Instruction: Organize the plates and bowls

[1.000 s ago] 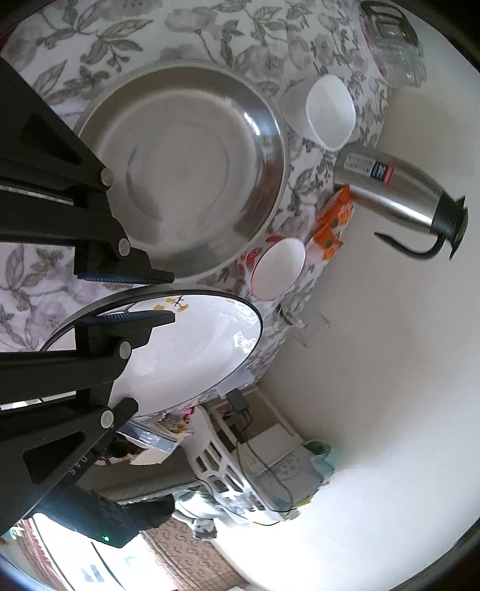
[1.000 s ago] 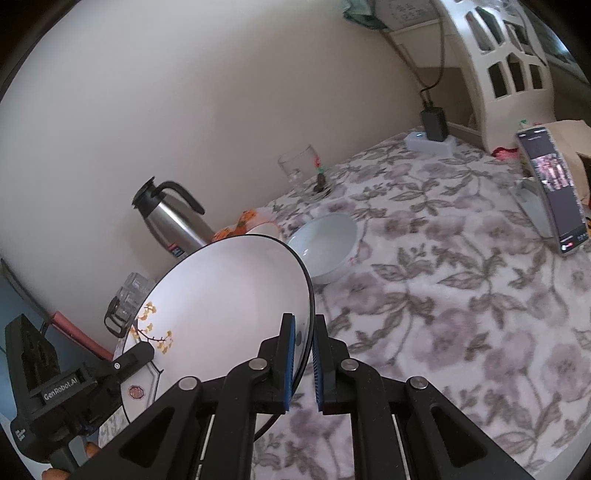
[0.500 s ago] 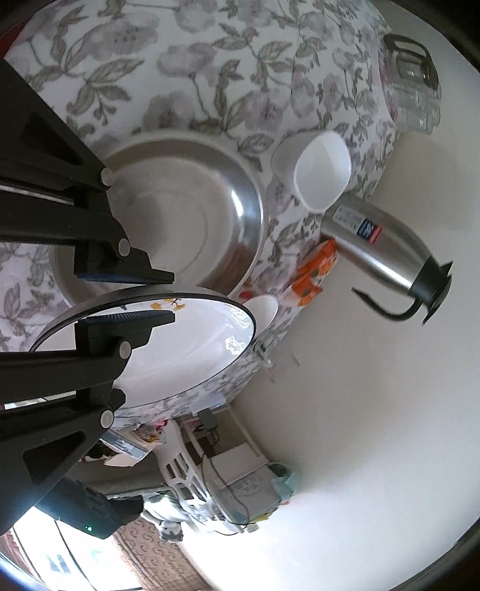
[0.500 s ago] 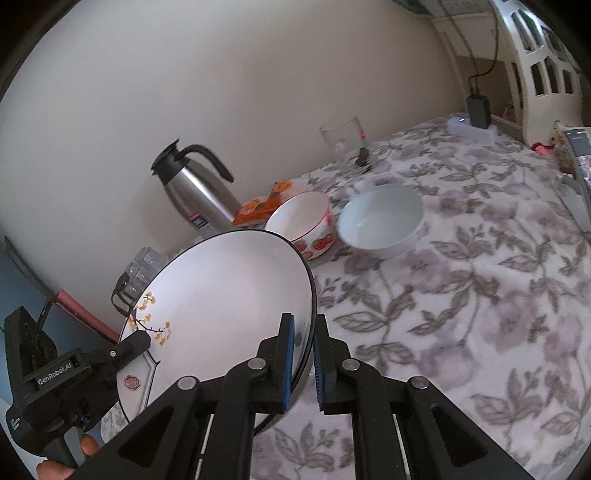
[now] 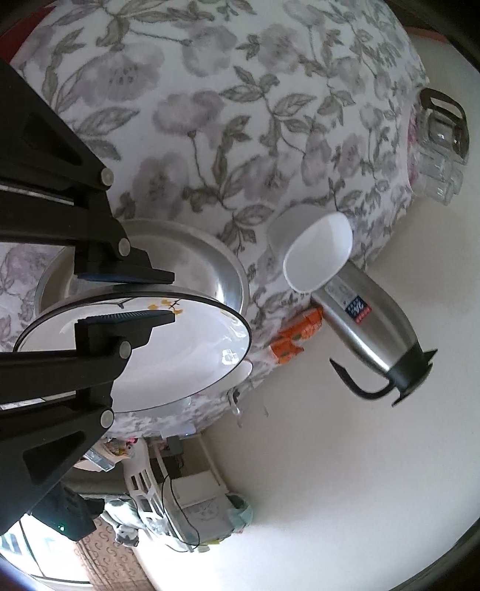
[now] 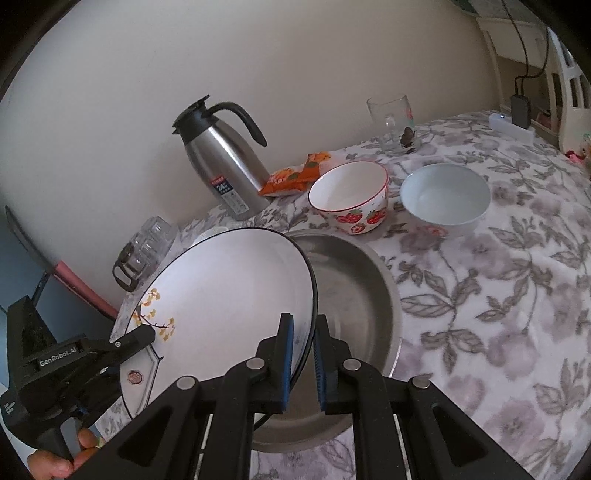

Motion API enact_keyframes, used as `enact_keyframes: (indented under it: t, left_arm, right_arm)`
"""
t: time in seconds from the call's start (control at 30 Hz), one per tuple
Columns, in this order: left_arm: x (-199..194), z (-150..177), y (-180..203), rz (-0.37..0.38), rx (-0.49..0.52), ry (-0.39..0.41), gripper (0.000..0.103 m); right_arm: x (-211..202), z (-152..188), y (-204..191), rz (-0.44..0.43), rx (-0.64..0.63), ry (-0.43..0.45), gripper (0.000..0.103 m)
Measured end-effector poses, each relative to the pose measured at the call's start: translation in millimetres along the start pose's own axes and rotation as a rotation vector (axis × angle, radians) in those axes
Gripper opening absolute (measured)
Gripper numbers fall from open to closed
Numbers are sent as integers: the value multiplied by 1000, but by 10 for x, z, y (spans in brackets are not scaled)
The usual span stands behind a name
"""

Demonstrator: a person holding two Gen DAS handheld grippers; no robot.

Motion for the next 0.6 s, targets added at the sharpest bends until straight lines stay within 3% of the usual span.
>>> enact_keyframes:
  t: [0.6]
  left_arm:
    - [528,57,-99,-23,-20,-70,14]
  right_arm:
    - [351,2,341,72,36,-35,11]
Point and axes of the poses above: each gripper's, at about its wrist camera, not at the fingertips, and x roughly the way its jaws point, y to its right, z to its underside, the point moved 10 cm from there along x, roughly the way its jaws point, and after that the axes turned 2 degrees about -z, right-handed, at the moved point
